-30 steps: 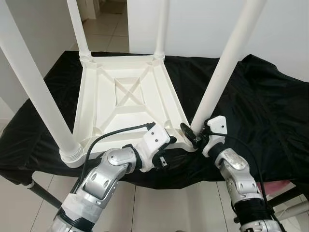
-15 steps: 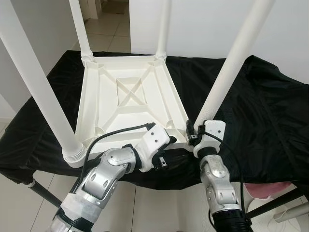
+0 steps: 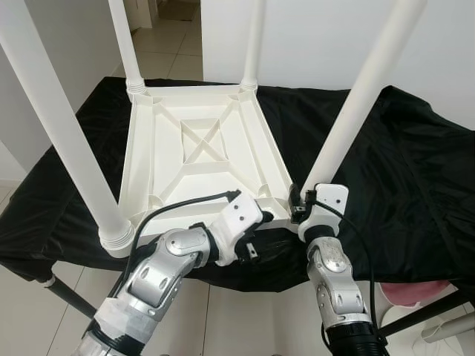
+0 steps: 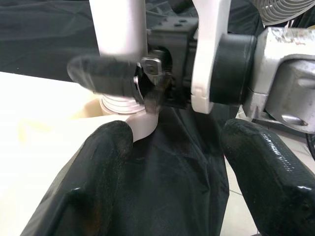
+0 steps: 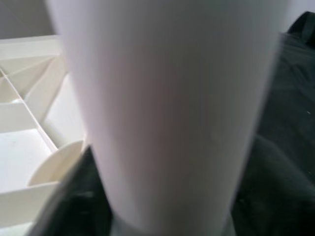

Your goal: Building children table

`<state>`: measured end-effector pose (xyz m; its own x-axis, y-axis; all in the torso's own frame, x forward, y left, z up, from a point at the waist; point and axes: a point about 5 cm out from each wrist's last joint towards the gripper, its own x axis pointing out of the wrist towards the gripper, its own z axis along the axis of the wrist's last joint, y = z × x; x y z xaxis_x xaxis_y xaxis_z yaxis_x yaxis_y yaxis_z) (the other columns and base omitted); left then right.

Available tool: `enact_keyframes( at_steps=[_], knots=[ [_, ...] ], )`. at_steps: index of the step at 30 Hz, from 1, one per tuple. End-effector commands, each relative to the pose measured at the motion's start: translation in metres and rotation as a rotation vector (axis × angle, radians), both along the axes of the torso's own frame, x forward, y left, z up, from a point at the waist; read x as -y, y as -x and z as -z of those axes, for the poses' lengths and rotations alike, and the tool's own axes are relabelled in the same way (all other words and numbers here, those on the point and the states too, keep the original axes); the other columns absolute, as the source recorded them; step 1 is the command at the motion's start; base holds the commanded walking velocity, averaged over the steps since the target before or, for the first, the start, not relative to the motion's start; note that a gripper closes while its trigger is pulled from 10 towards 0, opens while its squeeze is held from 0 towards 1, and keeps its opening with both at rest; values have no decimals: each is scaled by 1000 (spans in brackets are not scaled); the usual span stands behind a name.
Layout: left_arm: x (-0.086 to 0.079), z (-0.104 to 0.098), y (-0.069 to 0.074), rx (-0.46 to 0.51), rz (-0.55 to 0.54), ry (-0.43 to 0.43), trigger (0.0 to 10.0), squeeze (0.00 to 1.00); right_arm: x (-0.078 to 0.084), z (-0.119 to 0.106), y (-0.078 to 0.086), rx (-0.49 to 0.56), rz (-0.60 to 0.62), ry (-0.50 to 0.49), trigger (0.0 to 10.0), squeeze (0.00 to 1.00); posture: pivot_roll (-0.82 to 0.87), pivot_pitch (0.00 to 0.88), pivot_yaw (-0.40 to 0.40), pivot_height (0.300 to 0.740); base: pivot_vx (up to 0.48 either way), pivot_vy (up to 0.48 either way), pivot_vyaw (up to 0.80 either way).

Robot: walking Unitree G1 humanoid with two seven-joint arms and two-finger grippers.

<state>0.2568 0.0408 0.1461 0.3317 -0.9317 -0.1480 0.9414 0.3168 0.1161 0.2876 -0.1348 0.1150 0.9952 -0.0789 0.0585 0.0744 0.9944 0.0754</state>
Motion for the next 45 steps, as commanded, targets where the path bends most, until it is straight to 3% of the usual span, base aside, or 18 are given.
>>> enact_keyframes(
  at_steps=[1, 9, 10, 12, 15, 20, 25, 33, 34, 35, 36, 37, 40, 41, 45],
  knots=[
    [-1, 2, 1, 1, 9, -6, 10000, 0, -5, 8, 5, -37, 22, -39, 10000, 1000, -59, 0, -30, 740, 0, 0, 0],
    [-1, 2, 0, 4, 7, -7, 10000, 0, 2, 4, 7, -10, -42, -25, 10000, 1000, -61, 0, -31, 740, 0, 0, 0],
    [-1, 2, 0, 6, 5, -7, 10000, 0, 8, 3, 9, 9, -103, -12, 10000, 0, -61, 0, -31, 740, 0, 0, 0],
    [-1, 2, 0, 6, 5, -7, 10000, 0, 8, 3, 9, 9, -103, -12, 10000, 0, -61, 0, -31, 740, 0, 0, 0],
    [-1, 2, -1, 8, 4, -6, 10000, 0, 24, 0, 6, 40, -244, 39, 10000, 0, -63, 0, -28, 740, 0, 0, 0],
    [-2, 2, -1, 5, 7, -8, 10000, 0, 36, -10, -4, 69, -405, 101, 10000, 0, -63, 0, -27, 740, 0, 0, 0],
    [-3, 1, 1, 1, 17, -5, 10000, 0, 33, -11, -15, 45, -536, 150, 10000, 0, -46, 0, -31, 740, 0, 0, 0],
    [-6, 0, -1, 1, 7, -5, 10000, 0, 27, -7, -19, 24, -609, 175, 10000, 0, -37, 0, -32, 740, 0, 0, 0],
    [-6, 0, -1, 2, 5, -6, 10000, 0, 25, -5, -21, 18, -628, 179, 9294, 0, -35, 0, -32, 740, 0, 0, 0],
    [-6, 0, -1, 3, 4, -6, 10000, 0, 25, -4, -22, 14, -640, 182, 6980, 0, -35, 0, -32, 740, 0, 0, 0],
    [-6, 0, -1, 3, 4, -6, 10000, 0, 25, -4, -22, 14, -640, 182, 6980, 0, -35, 0, -32, 740, 0, 0, 0],
    [-6, 0, -1, 4, 4, -8, 10000, 0, 24, -4, -23, 14, -648, 183, 4275, 0, -33, 0, -32, 740, 0, 0, 0],
    [-6, 0, -1, 4, 4, -8, 10000, 0, 24, -4, -23, 14, -648, 183, 4275, 0, -33, 0, -32, 740, 0, 0, 0],
    [-6, 0, -1, 6, 2, -13, 10000, 0, 26, -4, -24, 21, -650, 177, 0, 0, -32, 0, -29, 740, 0, 0, 0],
    [-6, 0, -2, 9, -3, -15, 10000, 0, 29, -3, -25, 23, -643, 166, 0, 0, -33, 0, -27, 740, 0, 0, 0]
  ],
)
